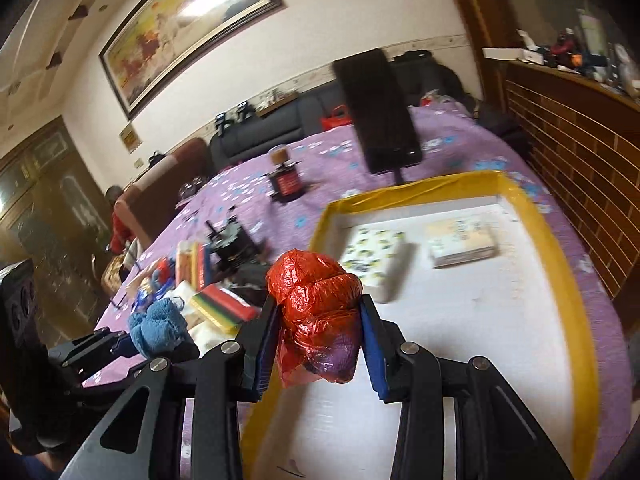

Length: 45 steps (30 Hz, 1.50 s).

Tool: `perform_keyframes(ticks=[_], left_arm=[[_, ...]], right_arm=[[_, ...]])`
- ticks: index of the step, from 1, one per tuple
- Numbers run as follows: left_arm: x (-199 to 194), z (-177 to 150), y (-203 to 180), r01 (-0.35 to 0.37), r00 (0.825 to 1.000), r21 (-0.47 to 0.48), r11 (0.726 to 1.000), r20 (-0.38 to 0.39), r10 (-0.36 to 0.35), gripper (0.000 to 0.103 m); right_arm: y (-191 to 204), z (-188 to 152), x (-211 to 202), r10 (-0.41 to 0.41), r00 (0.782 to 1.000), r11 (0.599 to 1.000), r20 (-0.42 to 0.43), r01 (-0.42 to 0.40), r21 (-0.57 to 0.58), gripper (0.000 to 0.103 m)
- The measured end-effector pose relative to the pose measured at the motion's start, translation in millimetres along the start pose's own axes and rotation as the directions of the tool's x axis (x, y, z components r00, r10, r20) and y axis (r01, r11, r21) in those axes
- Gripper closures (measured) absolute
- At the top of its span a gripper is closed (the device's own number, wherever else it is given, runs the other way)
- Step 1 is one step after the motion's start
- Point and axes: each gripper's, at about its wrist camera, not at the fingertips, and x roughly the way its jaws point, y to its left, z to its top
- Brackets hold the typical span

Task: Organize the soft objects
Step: 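Carry the blue cloth and red bag over the tray and lower them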

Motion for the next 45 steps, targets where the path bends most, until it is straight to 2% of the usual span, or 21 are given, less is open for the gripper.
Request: perform_keyframes(ticks=[8, 12, 17, 27, 41, 43, 45], left_arm=[[28, -5, -51, 0.059, 0.997, 0.073, 0.996, -0.051, -0.055, 0.064], [39, -7, -65, 0.075, 0.995, 0.088, 0.993, -0.071, -0.069, 0.064], [53, -8, -76, 0.089, 0.992, 0.091, 0.992, -0.099, -0.080, 0.064], [64, -13, -86, 0.097, 0.987, 0.108, 0.989, -0.140, -0.081, 0.063], [65, -16, -90, 0.110, 0.987, 0.129, 0.986, -0.134, -0.092, 0.062], [64, -15, -90, 0.114, 0.986, 0.129, 0.985, -0.134, -0.096, 0.058], [62, -16, -91, 0.114, 0.987, 0.133, 0.984, -0.129, -0.097, 0.054]], right_arm=[[-36, -5, -9, -0.058, 0.998, 0.998, -0.019, 0.059, 0.038, 0.061], [-48, -9, -11, -0.096, 0.995, 0.995, -0.041, 0.097, 0.037, 0.061], [-58, -15, -6, -0.106, 0.992, 0.993, -0.075, 0.109, 0.039, 0.061], [-65, -21, 6, -0.135, 0.985, 0.990, -0.110, 0.138, 0.028, 0.061], [-67, -23, 11, -0.154, 0.980, 0.987, -0.126, 0.159, 0.034, 0.060], [-67, -23, 11, -0.159, 0.979, 0.986, -0.130, 0.165, 0.036, 0.059], [-66, -23, 11, -0.164, 0.977, 0.985, -0.134, 0.170, 0.040, 0.049]])
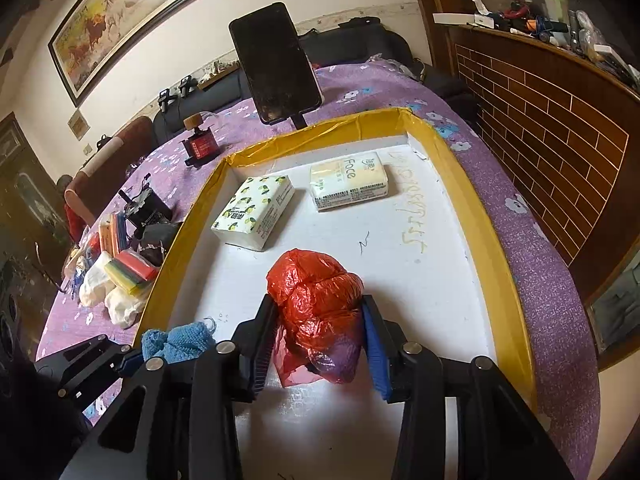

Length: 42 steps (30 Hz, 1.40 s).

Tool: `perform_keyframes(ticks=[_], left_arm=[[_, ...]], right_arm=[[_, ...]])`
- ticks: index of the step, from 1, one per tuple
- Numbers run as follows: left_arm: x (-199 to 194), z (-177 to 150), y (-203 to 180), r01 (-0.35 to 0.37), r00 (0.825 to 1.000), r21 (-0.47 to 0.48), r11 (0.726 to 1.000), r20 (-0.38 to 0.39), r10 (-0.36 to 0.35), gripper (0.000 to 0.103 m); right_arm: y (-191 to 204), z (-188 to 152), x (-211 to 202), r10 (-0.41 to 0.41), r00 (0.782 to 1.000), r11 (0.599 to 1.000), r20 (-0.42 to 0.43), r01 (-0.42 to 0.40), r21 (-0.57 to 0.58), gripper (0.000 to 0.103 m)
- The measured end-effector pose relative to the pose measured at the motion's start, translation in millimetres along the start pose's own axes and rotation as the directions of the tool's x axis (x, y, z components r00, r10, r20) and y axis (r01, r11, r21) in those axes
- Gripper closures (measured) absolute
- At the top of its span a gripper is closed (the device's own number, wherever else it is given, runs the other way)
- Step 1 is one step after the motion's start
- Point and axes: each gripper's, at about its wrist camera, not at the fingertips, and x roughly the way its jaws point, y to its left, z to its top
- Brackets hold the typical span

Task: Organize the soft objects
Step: 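Carry the blue cloth and red bag over the tray and lower them, then open both grippers to drop the cloth and bag, then withdraw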

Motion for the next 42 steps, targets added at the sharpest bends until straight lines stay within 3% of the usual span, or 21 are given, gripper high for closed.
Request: perform_keyframes(ticks=[9, 25, 37, 42], left_arm=[[-15, 0, -1, 0.009, 0.999, 0.013, 1.000, 0.036, -0.010, 0.040], [-61, -4, 37, 0.012, 0.992, -0.069, 0.998, 0.130, -0.003, 0.040], [-91, -31, 101, -0.007, 0.983, -0.186, 0.983, 0.178, 0.041, 0.039], [-98, -61, 154, -0.068, 0.979, -0.279, 0.958, 0.167, 0.118, 0.039]], right_arm=[[3, 3, -14, -0.001, 0.999, 1.000, 0.035, 0.001, 0.009, 0.047], [39, 7, -28, 0.013, 0.998, 1.000, 0.065, -0.012, -0.023, 0.047], [90, 7, -23, 0.021, 0.998, 0.994, 0.052, -0.016, -0.106, 0.044], [125, 4, -12, 0.053, 0.998, 0.985, 0.020, -0.049, -0.164, 0.043]])
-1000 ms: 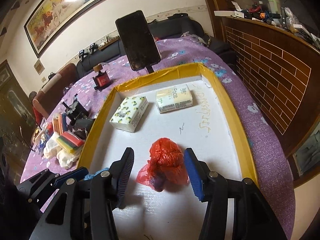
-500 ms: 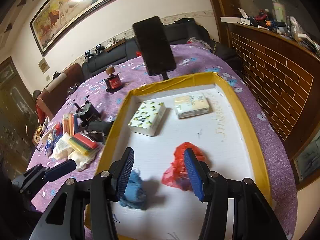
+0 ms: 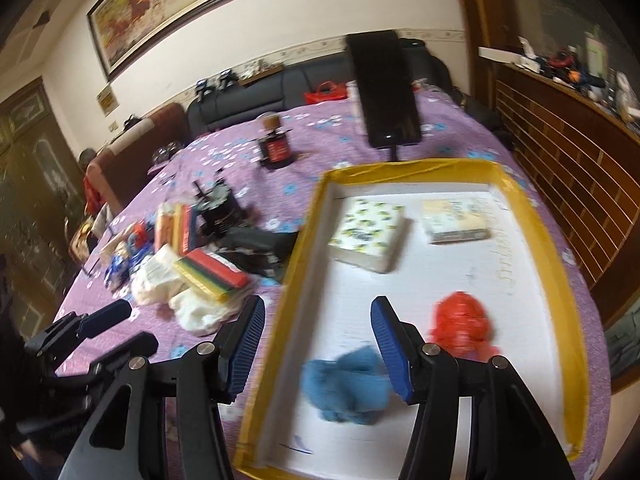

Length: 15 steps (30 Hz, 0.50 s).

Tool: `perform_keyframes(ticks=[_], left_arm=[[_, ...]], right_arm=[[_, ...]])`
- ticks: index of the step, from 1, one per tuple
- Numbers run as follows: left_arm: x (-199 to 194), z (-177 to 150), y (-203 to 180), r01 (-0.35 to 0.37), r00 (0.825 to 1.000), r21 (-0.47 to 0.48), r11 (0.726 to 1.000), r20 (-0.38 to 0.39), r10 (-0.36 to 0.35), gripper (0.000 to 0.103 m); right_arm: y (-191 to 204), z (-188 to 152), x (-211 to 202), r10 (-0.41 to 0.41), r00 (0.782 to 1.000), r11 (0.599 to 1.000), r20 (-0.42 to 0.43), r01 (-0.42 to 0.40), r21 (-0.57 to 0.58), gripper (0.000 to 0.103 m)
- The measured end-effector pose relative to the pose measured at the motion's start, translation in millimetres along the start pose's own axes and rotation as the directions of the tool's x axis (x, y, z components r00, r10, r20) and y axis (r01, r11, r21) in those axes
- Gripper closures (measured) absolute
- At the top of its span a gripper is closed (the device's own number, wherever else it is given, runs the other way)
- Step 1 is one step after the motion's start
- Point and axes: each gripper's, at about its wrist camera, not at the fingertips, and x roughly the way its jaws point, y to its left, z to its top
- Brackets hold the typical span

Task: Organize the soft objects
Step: 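Open both grippers to drop the cloth and bag, then withdraw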

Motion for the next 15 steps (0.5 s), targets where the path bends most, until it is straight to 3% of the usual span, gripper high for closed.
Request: perform_keyframes(ticks=[6, 11, 15], left_arm=[[-1, -27, 81, -0.104, 0.994, -0.142, 0.984, -0.040, 0.099, 0.039], [-7, -44, 125, -0.175, 0.985, -0.209, 0.962, -0.045, 0.169, 0.039], [-11, -49, 143, -0.129, 0.992, -0.274, 0.953, -0.040, 0.122, 0.039]], right_arm=[[46, 1, 30, 0.047, 0.997, 0.997, -0.057, -0.051, -0.061, 0.043], [83, -3, 72, 0.145, 0.973, 0.986, -0.178, -0.157, -0.055, 0.043], [100, -7, 108, 0.103, 0.962, 0.991, -0.253, -0.120, -0.056, 0.043]])
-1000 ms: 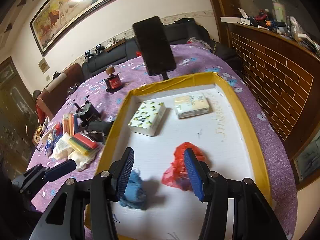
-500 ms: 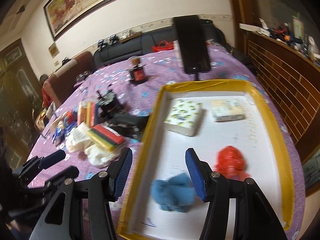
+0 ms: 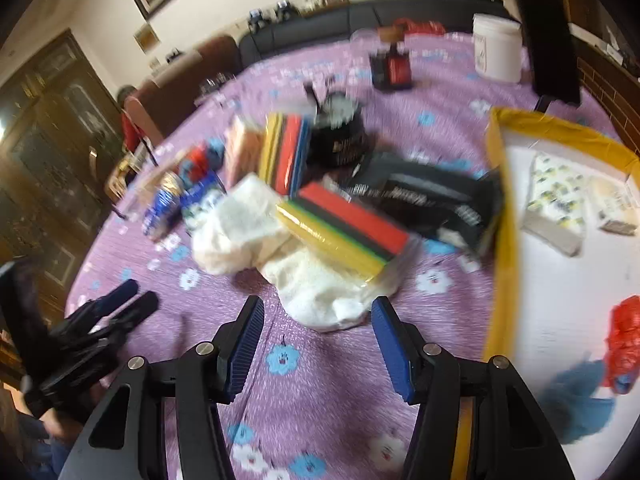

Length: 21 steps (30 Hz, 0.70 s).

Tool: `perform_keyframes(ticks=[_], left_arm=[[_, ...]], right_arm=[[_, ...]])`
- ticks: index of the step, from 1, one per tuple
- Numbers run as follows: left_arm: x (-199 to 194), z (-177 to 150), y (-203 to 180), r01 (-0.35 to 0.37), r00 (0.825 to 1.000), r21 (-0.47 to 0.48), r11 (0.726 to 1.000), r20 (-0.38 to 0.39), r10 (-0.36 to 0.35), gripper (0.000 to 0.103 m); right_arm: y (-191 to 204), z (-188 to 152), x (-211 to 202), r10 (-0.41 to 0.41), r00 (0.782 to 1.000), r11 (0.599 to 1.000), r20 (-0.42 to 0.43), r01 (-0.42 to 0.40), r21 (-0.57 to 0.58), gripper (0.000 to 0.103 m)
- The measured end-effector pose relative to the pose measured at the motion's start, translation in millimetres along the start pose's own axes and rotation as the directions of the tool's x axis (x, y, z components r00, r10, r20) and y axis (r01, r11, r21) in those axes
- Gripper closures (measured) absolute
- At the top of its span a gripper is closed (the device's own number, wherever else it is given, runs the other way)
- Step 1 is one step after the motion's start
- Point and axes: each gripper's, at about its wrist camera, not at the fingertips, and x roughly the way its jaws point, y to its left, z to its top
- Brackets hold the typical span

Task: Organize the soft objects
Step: 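Open both grippers to drop the cloth and bag, then withdraw, then grasp the white towel with the right gripper while the left grasps the blue Vinda tissue pack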

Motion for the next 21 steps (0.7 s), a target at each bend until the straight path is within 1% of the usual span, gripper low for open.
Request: perform_keyframes(ticks=[2, 3, 4, 6, 7, 9, 12, 14, 15, 17, 18, 19, 20, 21], left_arm=[[-1, -1, 2, 0.004, 1.000, -0.001, 1.000, 0.008, -0.004, 0.039], [-1, -1, 1, 0.012, 1.000, 0.002, 1.000, 0.006, -0.012, 0.039], [-1, -1, 0, 0.018, 1.000, 0.007, 1.000, 0.005, -0.018, 0.039], [-1, -2, -3, 0.022, 1.000, 0.017, 1.000, 0.008, -0.022, 0.039], [-2, -2, -3, 0.026, 1.000, 0.020, 0.999, 0.008, -0.026, 0.039], [-2, -2, -3, 0.032, 0.999, 0.020, 0.999, 0.008, -0.032, 0.039], [-1, -1, 0, 0.044, 0.999, 0.007, 0.999, 0.004, -0.044, 0.039], [0, -1, 2, 0.050, 0.999, -0.006, 0.999, -0.002, -0.050, 0.039], [0, -1, 3, 0.054, 0.999, -0.008, 0.999, -0.003, -0.054, 0.039], [0, -1, 2, 0.059, 0.998, -0.007, 0.998, -0.009, -0.060, 0.039], [1, 0, 1, 0.063, 0.998, -0.005, 0.998, -0.012, -0.063, 0.039], [1, 0, 1, 0.068, 0.998, -0.003, 0.998, -0.017, -0.068, 0.039], [2, 0, 1, 0.067, 0.998, -0.005, 0.998, -0.018, -0.068, 0.039], [2, 0, 1, 0.066, 0.998, -0.006, 0.998, -0.020, -0.066, 0.039]], right_arm=[[4, 2, 9, -0.029, 1.000, 1.000, -0.012, 0.029, 0.000, 0.042], [7, 4, 14, -0.054, 0.999, 0.998, -0.004, 0.054, -0.008, 0.038], [10, 6, 17, -0.080, 0.997, 0.997, 0.003, 0.080, -0.017, 0.038], [14, 10, 22, -0.109, 0.994, 0.993, 0.021, 0.109, -0.038, 0.038], [15, 11, 23, -0.116, 0.993, 0.992, 0.028, 0.117, -0.044, 0.041], [18, 10, 21, -0.121, 0.992, 0.991, 0.047, 0.123, -0.060, 0.088], [21, 3, 12, -0.037, 0.998, 0.997, 0.051, 0.041, -0.069, 0.089], [25, -8, 3, 0.054, 0.998, 0.995, 0.044, -0.050, -0.090, 0.089], [30, -14, -2, 0.104, 0.994, 0.989, 0.036, -0.099, -0.111, 0.089], [43, -29, -14, 0.205, 0.979, 0.959, -0.001, -0.201, -0.199, 0.088], [48, -37, -22, 0.259, 0.966, 0.936, -0.011, -0.253, -0.243, 0.088], [53, -46, -31, 0.320, 0.947, 0.906, -0.019, -0.312, -0.285, 0.088], [54, -51, -37, 0.360, 0.933, 0.886, -0.017, -0.347, -0.308, 0.088], [53, -53, -44, 0.377, 0.926, 0.876, -0.005, -0.358, -0.324, 0.088]])
